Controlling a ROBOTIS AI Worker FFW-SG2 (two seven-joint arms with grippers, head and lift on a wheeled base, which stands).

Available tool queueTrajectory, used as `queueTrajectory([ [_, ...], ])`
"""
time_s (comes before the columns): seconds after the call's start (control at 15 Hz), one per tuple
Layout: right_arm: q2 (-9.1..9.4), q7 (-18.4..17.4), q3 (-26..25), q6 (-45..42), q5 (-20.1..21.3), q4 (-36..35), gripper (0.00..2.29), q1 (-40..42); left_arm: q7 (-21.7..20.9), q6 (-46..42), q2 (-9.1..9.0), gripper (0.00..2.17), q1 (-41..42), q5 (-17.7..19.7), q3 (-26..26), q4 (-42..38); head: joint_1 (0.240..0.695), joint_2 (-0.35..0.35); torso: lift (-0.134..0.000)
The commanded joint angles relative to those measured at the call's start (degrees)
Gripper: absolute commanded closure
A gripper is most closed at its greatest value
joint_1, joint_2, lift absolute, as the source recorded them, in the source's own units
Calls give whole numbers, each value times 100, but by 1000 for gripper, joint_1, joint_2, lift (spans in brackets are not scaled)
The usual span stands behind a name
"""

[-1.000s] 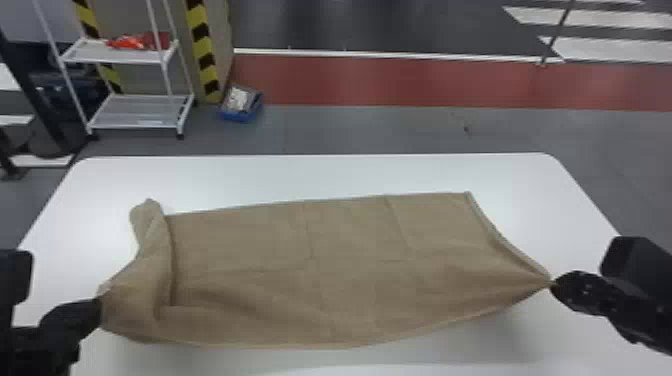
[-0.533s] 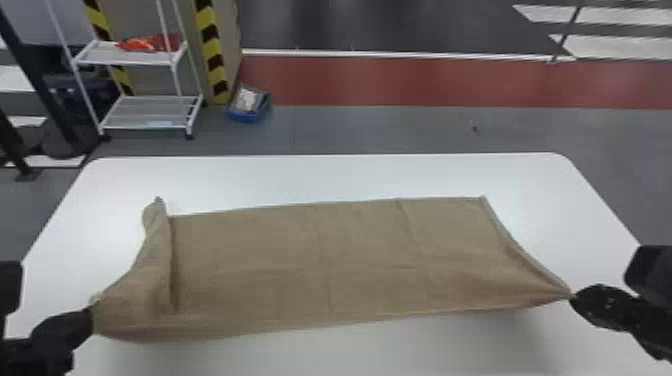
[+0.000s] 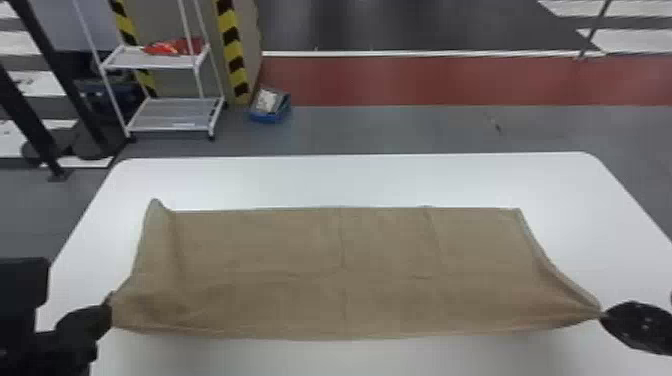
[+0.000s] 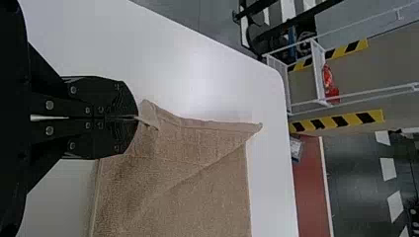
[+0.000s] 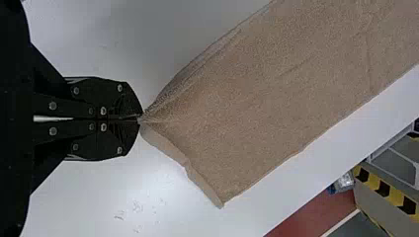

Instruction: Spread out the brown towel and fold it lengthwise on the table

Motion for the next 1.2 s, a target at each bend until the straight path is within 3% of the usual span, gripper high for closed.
queueTrajectory([
  [0.0,3,-8,-59,3,8,3,1555,23,138,55,-3,1683,0,1,15,-19,695,27,-125],
  [0.27,20,62,-235,20,8,-6,1555,31,798,195,14,1679,-62,-8,-11,-98,695,51,-125],
  [0.6,20,159,-200,161,34,12,1555,-232,850,371,14,1679,-774,-149,-503,-45,695,25,-125],
  [0.87,29,273,3,460,69,126,1555,-637,1140,758,14,1679,-1679,-210,-881,350,695,-6,-125],
  [1.13,38,326,310,1356,350,337,1555,-1032,1633,775,23,1679,-2364,-254,-1154,1027,695,-5,-125],
])
